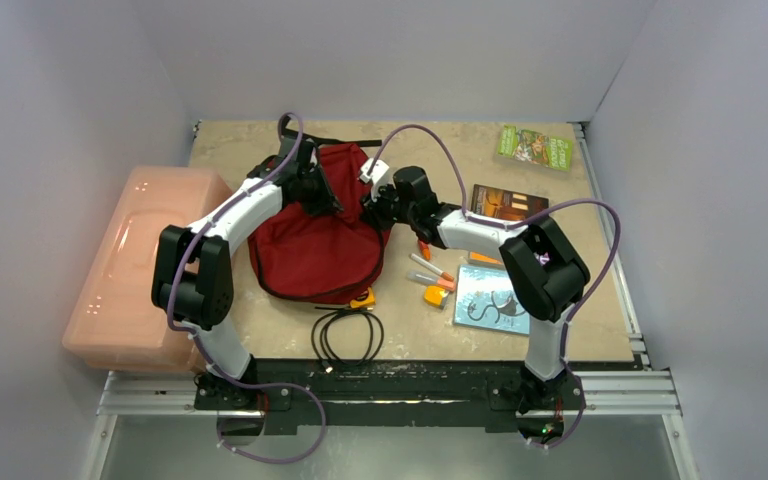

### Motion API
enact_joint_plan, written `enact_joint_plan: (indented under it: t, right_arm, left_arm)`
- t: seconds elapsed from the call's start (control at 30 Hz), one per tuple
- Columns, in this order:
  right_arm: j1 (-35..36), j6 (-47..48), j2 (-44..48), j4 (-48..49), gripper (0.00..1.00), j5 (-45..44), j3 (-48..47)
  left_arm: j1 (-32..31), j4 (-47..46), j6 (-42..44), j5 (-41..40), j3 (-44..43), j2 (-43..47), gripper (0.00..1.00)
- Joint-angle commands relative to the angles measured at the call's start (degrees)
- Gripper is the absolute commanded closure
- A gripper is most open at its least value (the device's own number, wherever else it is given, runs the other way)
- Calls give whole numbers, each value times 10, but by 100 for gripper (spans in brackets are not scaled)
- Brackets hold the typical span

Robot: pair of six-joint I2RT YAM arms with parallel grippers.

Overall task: Pack the student bag
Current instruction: Unzip the student bag at the center of the board.

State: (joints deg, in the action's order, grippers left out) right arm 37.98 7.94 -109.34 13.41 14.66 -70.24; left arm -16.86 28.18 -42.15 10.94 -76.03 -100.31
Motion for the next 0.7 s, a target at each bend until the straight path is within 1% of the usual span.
enact_joint_plan:
  t: [0.0, 0.23, 0.37, 0.4, 0.47, 0.53, 0.6, 0.67]
  right_arm:
    - [2, 7, 6, 16, 65, -22, 0]
    - [2, 2, -1, 21, 62, -9, -2]
    - [3, 2, -8, 16, 64, -9, -9]
    - [2, 2, -10, 16, 69, -10, -11]
    - [2, -3, -11, 13, 81, -16, -15]
    - [2, -17, -5, 0, 100, -23, -20]
    - [-1, -63, 25, -7, 100, -40, -5]
    - [-14, -138, 80, 25, 100, -29, 41]
  left_arm:
    - [3, -29, 15, 21, -9, 28, 100]
    - [3, -29, 16, 22, -9, 29, 100]
    - [3, -30, 14, 22, -9, 30, 100]
    - [3, -30, 13, 23, -9, 30, 100]
    - [3, -32, 12, 23, -10, 29, 100]
    - [4, -30, 11, 20, -12, 28, 100]
    - [5, -29, 7, 8, -14, 28, 100]
    - [10, -31, -3, -3, -13, 29, 100]
